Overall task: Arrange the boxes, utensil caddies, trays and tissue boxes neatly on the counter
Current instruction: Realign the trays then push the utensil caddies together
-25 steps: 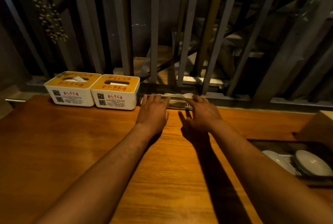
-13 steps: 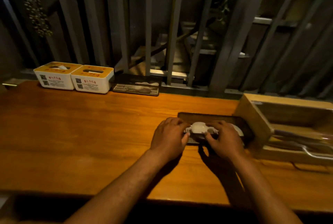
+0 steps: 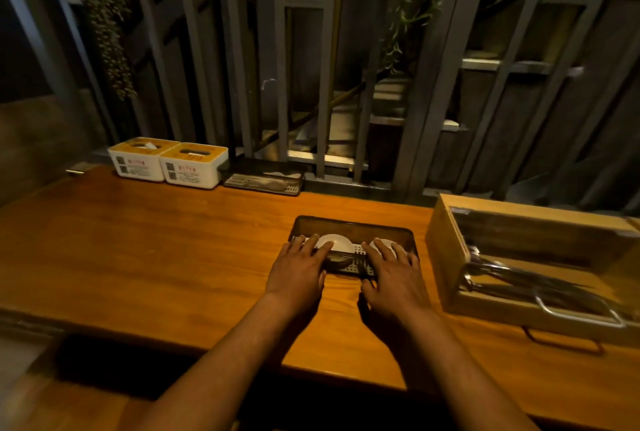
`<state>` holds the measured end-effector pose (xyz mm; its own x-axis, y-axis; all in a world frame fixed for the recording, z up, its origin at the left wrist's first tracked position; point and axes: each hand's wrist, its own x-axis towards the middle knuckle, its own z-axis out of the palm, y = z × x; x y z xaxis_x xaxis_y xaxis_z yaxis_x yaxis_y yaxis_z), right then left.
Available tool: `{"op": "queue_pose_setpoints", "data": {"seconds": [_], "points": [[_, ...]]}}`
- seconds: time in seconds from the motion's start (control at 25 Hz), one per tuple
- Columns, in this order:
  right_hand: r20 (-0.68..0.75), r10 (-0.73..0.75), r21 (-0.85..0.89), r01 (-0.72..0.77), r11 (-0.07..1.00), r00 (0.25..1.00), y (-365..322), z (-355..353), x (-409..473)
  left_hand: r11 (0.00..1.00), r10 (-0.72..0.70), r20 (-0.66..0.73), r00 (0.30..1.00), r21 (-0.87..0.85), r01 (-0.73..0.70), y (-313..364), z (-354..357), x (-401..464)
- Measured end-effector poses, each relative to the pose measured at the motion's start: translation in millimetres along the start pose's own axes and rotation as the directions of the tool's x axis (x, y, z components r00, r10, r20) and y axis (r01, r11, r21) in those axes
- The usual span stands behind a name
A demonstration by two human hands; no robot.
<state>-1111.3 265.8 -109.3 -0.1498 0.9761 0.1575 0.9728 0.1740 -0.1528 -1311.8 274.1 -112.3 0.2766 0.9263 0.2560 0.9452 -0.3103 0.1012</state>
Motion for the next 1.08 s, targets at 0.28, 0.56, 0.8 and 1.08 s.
{"op": "queue_pose_setpoints", "data": {"seconds": [0.28,0.56,0.8,1.08], "points": [[0.066,0.007,-0.046,-0.004,0.999,0.998,9,5,77,1.000,0.020,0.039,0.999,0.023,-0.020,-30,17,77],[0.061,0.068,-0.052,-0.065,0.997,0.996,29,25,186,1.000,0.016,-0.005,1.000,-0.007,-0.016,-58,51,178],[0.050,0.059,-0.095,-0.054,0.994,0.997,43,40,245,1.000,0.023,-0.024,0.999,0.013,-0.023,-78,79,233],[0.045,0.032,-0.122,-0.027,0.992,0.998,50,43,262,0.999,0.012,0.008,1.000,0.048,-0.013,-79,87,251]]}}
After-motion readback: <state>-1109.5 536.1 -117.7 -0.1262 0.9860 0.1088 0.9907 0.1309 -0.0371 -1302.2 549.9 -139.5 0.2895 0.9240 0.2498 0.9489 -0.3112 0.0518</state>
